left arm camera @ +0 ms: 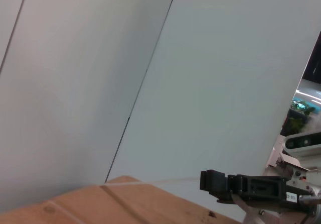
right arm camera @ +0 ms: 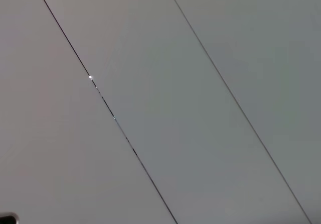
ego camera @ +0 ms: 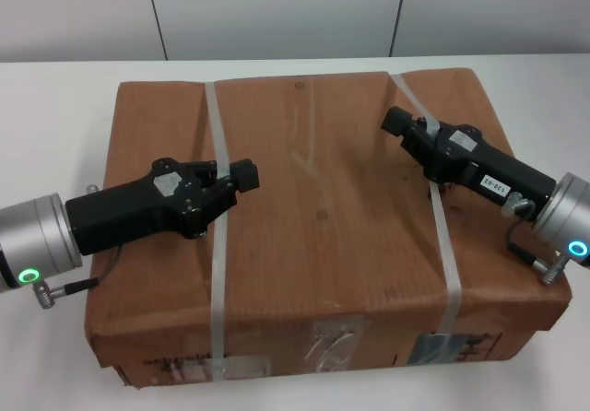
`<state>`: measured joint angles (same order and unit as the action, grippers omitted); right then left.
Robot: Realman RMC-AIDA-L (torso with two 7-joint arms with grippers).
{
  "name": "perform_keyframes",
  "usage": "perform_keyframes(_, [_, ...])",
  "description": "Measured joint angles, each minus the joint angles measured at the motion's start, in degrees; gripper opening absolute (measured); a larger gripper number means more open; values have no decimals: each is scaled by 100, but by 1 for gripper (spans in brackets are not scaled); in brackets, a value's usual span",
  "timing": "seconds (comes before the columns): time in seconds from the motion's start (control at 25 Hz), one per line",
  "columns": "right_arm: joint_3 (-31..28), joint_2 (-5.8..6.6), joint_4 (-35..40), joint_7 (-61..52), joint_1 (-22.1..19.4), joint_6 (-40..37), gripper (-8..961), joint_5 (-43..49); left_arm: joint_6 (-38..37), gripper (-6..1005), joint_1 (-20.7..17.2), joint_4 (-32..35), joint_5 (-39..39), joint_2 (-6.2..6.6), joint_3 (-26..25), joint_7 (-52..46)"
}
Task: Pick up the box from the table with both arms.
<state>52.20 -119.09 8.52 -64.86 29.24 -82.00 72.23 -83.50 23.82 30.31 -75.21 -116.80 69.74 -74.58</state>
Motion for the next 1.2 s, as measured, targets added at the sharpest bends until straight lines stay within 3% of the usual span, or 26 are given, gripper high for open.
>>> perform_keyframes(1.2, [-9, 0, 1, 49, -15, -1, 42, -8, 0, 71, -1, 36, 45, 9, -13, 40])
